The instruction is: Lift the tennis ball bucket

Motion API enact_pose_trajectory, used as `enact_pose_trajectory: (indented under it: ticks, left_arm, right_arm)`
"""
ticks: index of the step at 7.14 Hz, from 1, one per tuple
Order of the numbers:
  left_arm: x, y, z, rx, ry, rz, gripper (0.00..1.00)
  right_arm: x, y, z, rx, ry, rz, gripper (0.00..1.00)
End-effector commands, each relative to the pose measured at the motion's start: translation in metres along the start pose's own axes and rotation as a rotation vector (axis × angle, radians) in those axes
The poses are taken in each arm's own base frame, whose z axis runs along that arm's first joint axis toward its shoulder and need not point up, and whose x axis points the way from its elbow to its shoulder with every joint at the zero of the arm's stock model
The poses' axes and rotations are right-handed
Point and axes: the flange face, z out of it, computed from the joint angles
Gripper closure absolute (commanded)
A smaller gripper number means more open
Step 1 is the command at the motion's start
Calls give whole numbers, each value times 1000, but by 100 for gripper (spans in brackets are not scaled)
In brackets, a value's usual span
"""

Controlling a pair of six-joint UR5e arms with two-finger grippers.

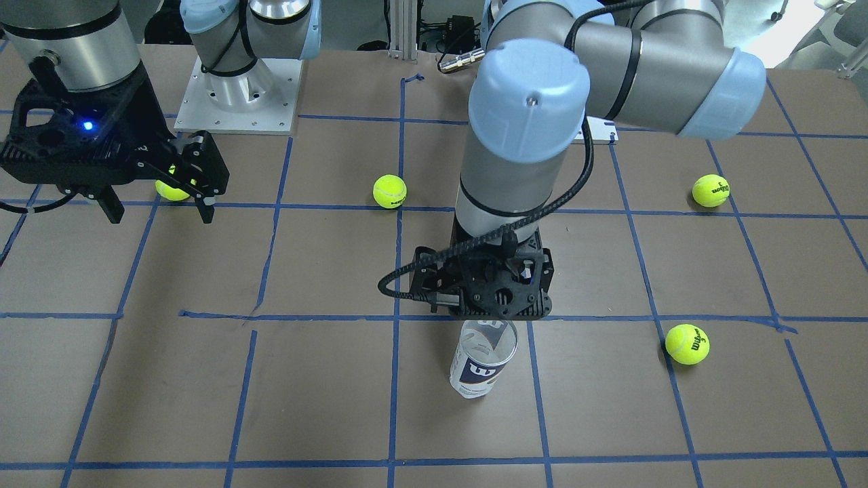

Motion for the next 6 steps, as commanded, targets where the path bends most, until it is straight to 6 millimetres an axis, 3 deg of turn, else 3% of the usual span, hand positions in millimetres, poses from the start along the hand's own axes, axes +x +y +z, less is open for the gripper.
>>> enact_pose_trajectory:
  ticks: [1,2,3,4,6]
  left_arm:
    - [-17,58,-30,-48,-14,21,0]
    - [-22,88,-25,-71,-16,27,0]
    - [-37,99,-32,-60,-15,50,0]
    - [-52,102,-38,-57,-17,30,0]
    - [-100,92,-58,-29,-10,35,0]
  right_arm:
    - [0,-1,2,-5,1,-3,0]
    - [0,1,-1,-4,0,-2,0]
    - [0,1,-1,-2,-3,1,0]
    - [0,-1,1,-2,3,-1,0]
    - [1,0,-1,4,5,-1,0]
